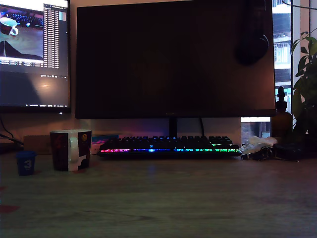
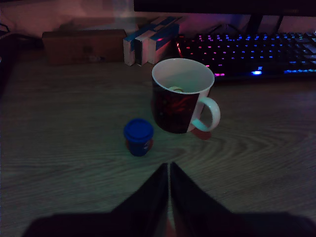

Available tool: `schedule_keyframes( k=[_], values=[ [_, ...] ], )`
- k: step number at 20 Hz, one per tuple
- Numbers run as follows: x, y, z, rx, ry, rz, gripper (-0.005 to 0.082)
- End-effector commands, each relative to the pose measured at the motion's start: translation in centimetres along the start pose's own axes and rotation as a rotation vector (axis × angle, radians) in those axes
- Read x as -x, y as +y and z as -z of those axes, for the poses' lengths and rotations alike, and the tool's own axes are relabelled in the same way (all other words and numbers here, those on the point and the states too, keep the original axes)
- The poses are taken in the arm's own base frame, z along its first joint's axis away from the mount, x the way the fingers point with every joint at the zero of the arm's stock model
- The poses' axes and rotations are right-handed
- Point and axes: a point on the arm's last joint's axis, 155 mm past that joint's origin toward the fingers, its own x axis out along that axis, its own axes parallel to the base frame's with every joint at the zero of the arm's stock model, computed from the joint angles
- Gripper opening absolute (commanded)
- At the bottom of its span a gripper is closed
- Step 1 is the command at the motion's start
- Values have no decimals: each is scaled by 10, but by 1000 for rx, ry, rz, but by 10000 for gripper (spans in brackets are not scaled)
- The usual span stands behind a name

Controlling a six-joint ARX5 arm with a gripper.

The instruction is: Pick up the coffee capsules on the table and drop them inside the coffee cup

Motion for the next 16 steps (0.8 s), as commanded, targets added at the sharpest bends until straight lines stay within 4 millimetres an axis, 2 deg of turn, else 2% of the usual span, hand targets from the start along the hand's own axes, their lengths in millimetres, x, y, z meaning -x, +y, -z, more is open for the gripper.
schedule_keyframes(
  k=[1,2,3,5,6,7,11,14,16],
  values=[
    [-5,2,14,-7,38,-4,-10],
    [-7,2,19,-5,56,-4,19],
    [-11,3,24,-2,77,-5,118],
    [-19,3,31,12,106,0,468],
    [-23,2,35,11,121,12,597],
    [-27,1,39,-4,134,19,643],
    [-35,-16,48,-105,77,135,642],
    [-30,-10,61,-126,2,106,642],
    [-28,-9,56,-124,-44,95,642]
  ],
)
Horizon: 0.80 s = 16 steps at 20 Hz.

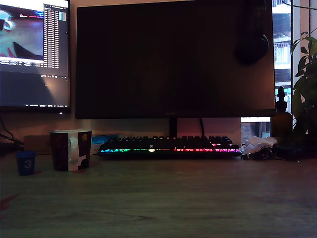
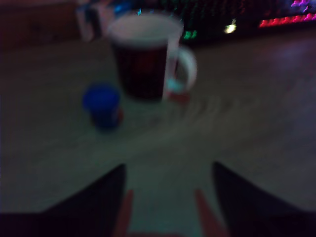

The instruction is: Pick up the coffee capsules on the table and drop them inside the coffee cup

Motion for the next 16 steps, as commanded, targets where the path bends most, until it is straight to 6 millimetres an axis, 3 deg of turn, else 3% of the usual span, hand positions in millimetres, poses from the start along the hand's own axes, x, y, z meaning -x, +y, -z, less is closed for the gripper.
schedule_keyframes(
  k=[1,16],
  values=[
    [0,2,-8,-5,-32,-9,642],
    [-2,6,-9,20,-38,-28,642]
  ],
)
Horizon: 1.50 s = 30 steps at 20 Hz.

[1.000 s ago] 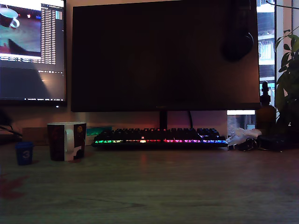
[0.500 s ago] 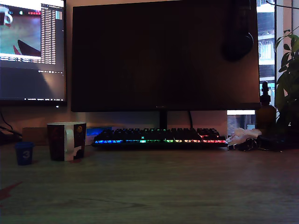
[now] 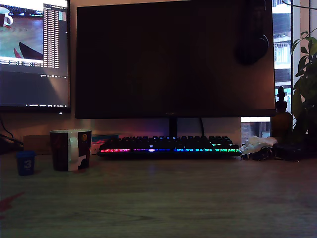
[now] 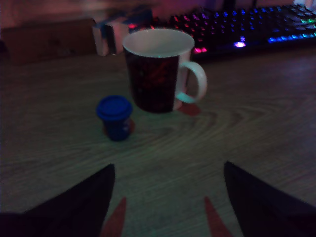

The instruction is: Pick up the coffee capsules on the table and drop them inside the coffee cup

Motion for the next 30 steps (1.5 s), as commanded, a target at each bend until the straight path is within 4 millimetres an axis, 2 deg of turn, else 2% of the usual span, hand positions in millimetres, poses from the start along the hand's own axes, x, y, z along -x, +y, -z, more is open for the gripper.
schedule_keyframes(
  k=[1,10,13,15,30],
  values=[
    [-1,1,8,15,27,-3,642],
    [-5,11,12,6,40,-55,642],
    [-10,18,1,33,-14,-85,642],
    [-15,20,3,30,-9,-93,642],
    [-88,38,18,39,40,-100,641]
  ],
)
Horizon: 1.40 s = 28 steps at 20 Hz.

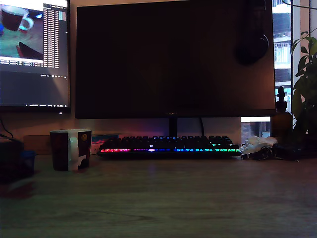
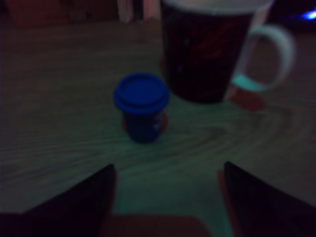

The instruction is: Pick up the coffee capsules on the table and drop them inside the coffee cup

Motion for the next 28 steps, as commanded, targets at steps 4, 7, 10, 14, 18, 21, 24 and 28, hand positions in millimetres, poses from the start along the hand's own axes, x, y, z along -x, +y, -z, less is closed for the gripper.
schedule_keyframes(
  k=[4,7,10,14,18,21,24,28],
  values=[
    [-20,11,-17,5,-48,-20,641],
    [-31,18,-21,10,-52,-32,640],
    [-41,23,-25,11,-57,-39,638],
    [-55,25,-23,16,-31,-41,594],
    [-58,24,-24,7,-23,-32,548],
    [-58,18,-23,-23,-17,2,548],
    [-58,12,-19,-36,-1,35,524],
    [-58,10,-19,-40,-2,45,210]
  ],
)
